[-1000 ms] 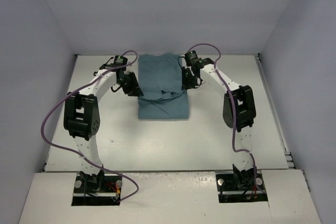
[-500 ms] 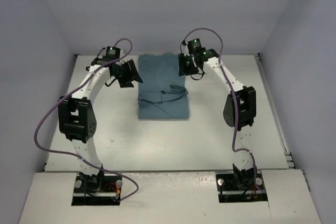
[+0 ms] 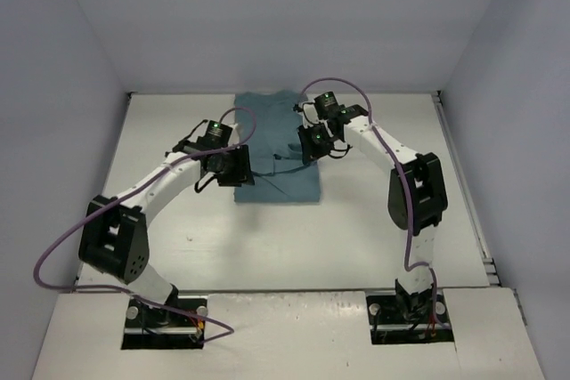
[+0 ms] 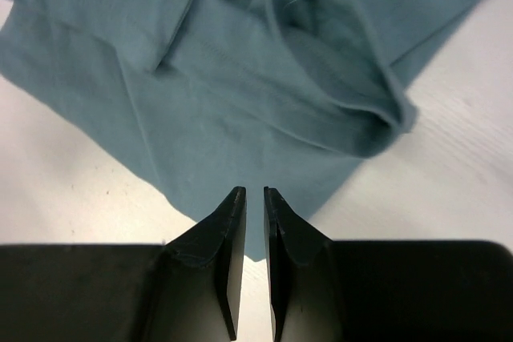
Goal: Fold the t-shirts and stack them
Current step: Fold the folded rectangular tshirt in 1/3 of the way
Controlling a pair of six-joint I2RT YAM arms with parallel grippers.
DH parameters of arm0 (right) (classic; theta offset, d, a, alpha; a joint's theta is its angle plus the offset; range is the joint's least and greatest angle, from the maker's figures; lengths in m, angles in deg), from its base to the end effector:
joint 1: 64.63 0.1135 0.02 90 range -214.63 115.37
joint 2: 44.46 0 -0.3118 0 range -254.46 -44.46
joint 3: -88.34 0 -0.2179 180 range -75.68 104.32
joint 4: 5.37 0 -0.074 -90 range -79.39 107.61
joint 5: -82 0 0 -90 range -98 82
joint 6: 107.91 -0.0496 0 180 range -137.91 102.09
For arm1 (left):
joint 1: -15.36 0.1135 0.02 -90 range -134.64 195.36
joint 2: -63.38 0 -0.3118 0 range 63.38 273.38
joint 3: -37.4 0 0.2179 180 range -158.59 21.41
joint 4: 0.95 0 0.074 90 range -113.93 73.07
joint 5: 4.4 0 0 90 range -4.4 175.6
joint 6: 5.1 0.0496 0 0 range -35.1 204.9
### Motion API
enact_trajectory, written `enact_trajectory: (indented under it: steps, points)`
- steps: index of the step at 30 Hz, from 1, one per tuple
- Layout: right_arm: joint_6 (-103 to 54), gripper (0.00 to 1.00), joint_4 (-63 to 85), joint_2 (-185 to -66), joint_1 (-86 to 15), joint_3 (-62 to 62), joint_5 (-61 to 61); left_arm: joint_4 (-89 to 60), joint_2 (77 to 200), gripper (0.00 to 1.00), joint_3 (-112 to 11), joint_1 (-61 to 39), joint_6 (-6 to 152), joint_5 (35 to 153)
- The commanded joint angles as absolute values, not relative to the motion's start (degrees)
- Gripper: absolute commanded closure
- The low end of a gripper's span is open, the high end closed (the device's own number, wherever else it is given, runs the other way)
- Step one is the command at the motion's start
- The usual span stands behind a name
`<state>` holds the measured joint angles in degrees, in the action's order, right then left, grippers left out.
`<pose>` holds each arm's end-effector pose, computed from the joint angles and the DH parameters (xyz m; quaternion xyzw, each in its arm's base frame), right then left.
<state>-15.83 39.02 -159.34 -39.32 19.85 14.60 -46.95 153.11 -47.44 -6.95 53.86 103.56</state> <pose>0.3980 0.2093 0.2949 -0.2852 0.8720 0.2502 0.3093 0.2829 -0.1326 0.3127 -0.0187 0.9320 -0.2799 0.2294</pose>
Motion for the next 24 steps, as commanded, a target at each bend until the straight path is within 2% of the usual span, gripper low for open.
enact_trajectory:
  steps: [1,15,24]
  points:
    - [-11.7,0.87,36.1,-159.9,-37.4,19.9,19.9,-36.9,154.8,0.61,-46.6,-8.5,52.8,98.7]
    - [-8.3,0.87,35.4,-168.8,-36.2,23.6,20.7,-32.6,157.8,0.66,-40.1,-10.1,53.4,95.8]
    - [-7.4,0.85,35.3,-173.4,-37.2,30.8,10.1,-29.1,157.3,0.72,-33.8,-11.0,51.4,95.1]
